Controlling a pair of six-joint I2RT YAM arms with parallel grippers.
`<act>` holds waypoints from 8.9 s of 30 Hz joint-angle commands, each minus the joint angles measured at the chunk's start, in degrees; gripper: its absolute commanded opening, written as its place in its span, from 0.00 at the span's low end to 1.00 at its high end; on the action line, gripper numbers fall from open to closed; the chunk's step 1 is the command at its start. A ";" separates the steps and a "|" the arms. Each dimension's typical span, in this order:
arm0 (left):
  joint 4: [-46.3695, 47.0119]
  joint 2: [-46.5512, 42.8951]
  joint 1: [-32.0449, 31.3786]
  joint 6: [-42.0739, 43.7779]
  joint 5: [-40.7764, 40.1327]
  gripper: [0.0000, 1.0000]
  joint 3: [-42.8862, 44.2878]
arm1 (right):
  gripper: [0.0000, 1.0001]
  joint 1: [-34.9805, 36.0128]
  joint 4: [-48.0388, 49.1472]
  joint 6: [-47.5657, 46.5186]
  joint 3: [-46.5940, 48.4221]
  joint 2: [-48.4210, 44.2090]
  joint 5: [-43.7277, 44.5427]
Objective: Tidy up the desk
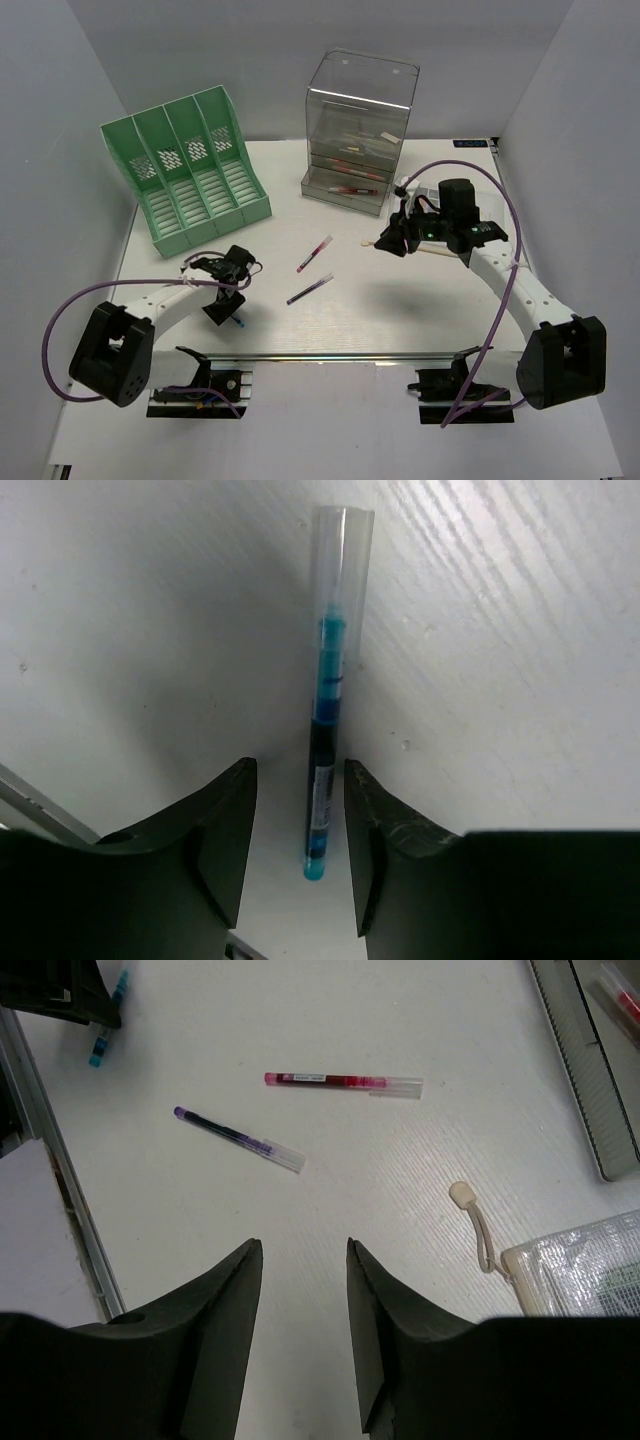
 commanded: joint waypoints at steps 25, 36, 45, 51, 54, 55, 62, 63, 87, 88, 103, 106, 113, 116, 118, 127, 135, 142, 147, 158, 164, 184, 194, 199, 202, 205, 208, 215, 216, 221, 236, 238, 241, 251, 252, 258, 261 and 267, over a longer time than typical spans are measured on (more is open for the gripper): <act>4.91 -1.97 4.09 9.40 7.28 0.09 -1.35 | 0.45 -4.14 1.19 -0.45 -0.34 -1.66 -4.61; 17.28 -13.77 3.03 36.48 33.79 0.00 13.42 | 0.44 -4.41 1.54 -2.30 -1.04 -2.97 -4.26; 39.99 4.72 1.37 65.56 54.92 0.00 27.34 | 0.44 -5.37 3.30 -3.17 -1.83 -4.20 -0.83; 38.21 19.87 0.75 93.13 58.09 0.00 44.51 | 0.44 -6.43 5.05 -3.35 -2.36 -6.22 3.38; 41.20 26.38 0.75 100.27 56.86 0.00 50.13 | 0.44 -7.31 6.46 -3.00 -3.15 -7.72 4.53; 42.34 29.96 0.75 101.70 56.51 0.00 51.56 | 0.44 -6.96 6.73 -2.83 -3.42 -8.24 4.62; 52.08 39.91 -0.39 117.96 58.61 0.00 55.35 | 0.44 -8.98 7.17 -2.82 -3.77 -8.95 5.15; 52.97 40.80 -0.39 119.71 58.35 0.00 55.78 | 0.44 -9.24 7.34 -2.82 -3.68 -8.95 5.15; 62.29 51.01 -1.45 117.72 46.49 0.61 61.85 | 0.47 -10.12 6.38 -6.33 -5.09 -7.81 0.85; 62.39 50.31 -1.45 116.84 46.66 0.63 61.85 | 0.47 -10.21 5.51 -8.43 -5.26 -7.81 -1.16; 52.84 1.64 0.22 65.05 52.32 0.59 22.93 | 0.66 8.39 -6.02 -48.62 -8.00 -0.18 -6.73; 46.48 -9.85 0.22 66.99 43.02 0.65 14.94 | 0.68 14.45 -4.26 -46.86 -3.01 6.23 -1.12; 48.77 -30.64 0.22 71.83 14.43 0.89 1.74 | 0.62 23.27 -8.65 -46.42 12.30 25.31 6.37; 48.33 -32.92 0.22 70.51 9.06 0.89 1.82 | 0.59 25.65 -11.55 -46.24 18.53 31.27 7.87; 49.11 -33.63 0.22 69.90 10.18 0.89 1.56 | 0.58 26.96 -12.78 -46.42 21.00 34.36 8.40; 48.85 -35.56 0.22 69.10 9.83 0.88 1.74 | 0.57 31.54 -13.75 -46.51 22.51 40.61 12.70; 49.12 -36.71 0.22 69.63 9.22 0.88 1.30 | 0.49 32.86 -14.54 -45.19 24.62 43.78 15.78; 49.29 -37.06 0.22 69.81 8.34 0.88 1.03 | 0.19 32.77 -12.35 -43.70 20.50 43.26 22.02; 49.56 -37.24 0.22 69.81 8.69 0.86 0.86 | 0.00 31.02 -15.22 -41.24 18.90 39.49 22.65; 50.08 -38.03 0.22 70.42 10.10 0.84 0.33 | 0.00 22.32 -13.43 -30.44 30.23 29.63 31.50; 50.08 -35.93 0.22 72.00 15.45 0.83 0.50 | 0.00 17.92 -3.13 -29.45 34.10 34.88 46.62; 52.02 -27.75 0.22 75.78 33.55 0.81 1.12 | 0.16 11.41 6.82 -30.33 47.82 51.25 48.04; 54.04 -21.16 -0.92 77.28 42.18 0.75 0.15 | 0.36 10.88 5.67 -27.70 45.89 49.59 45.67; 56.31 -15.19 -1.45 77.80 47.01 0.65 -0.64 | 0.06 8.79 -5.02 -16.38 45.10 40.55 26.92; 56.94 -10.45 -2.94 77.98 47.02 0.54 -0.46 | 0.00 6.14 -13.21 -9.78 38.09 31.85 -2.79; 52.57 -3.70 -5.39 76.84 43.34 0.42 3.65 | 0.01 5.26 -12.54 -3.37 26.35 21.93 -12.68; 46.84 3.51 -7.86 74.12 37.28 0.38 9.11 | 0.37 4.12 -4.19 0.16 12.87 9.45 -12.70; 40.68 16.00 -12.43 70.77 25.67 0.61 18.95 | 0.53 -1.14 6.87 -0.54 -6.13 -9.73 -9.61; 39.72 17.33 -13.22 70.95 25.13 0.63 21.66 | 0.53 -2.11 7.25 -0.71 -6.93 -11.57 -9.70; 35.41 25.68 -14.37 71.83 18.38 0.65 30.46 | 0.51 -5.02 6.64 -1.86 -7.55 -13.70 -10.58; 25.92 41.16 -14.90 74.38 15.46 0.55 44.88 | 0.50 -10.47 6.73 -2.03 -8.43 -17.04 -14.36; 25.30 41.68 -14.90 74.38 15.55 0.52 45.24 | 0.50 -10.91 6.55 -2.21 -8.34 -17.13 -14.45; 24.77 41.69 -14.37 74.55 15.46 0.40 44.54 | 0.49 -11.44 6.46 -2.21 -8.43 -17.21 -14.80; 24.68 39.32 -13.31 75.52 19.24 0.28 40.06 | 0.47 -13.20 6.38 -2.21 -8.43 -17.30 -16.12; 24.68 39.05 -13.31 75.52 19.59 0.28 39.97 | 0.47 -13.46 6.29 -2.21 -8.43 -17.39 -16.29; 31.26 33.17 -13.31 71.76 22.49 0.02 39.00 | 0.46 -14.43 6.11 -2.39 -8.43 -17.39 -17.09; 34.52 30.09 -13.31 64.29 21.88 0.00 40.40 | 0.43 -14.60 6.55 -1.42 -8.52 -17.39 -16.65; 42.35 28.24 -12.26 44.70 23.99 0.00 41.54 | 0.41 -15.22 6.73 -0.98 -8.43 -17.65 -16.12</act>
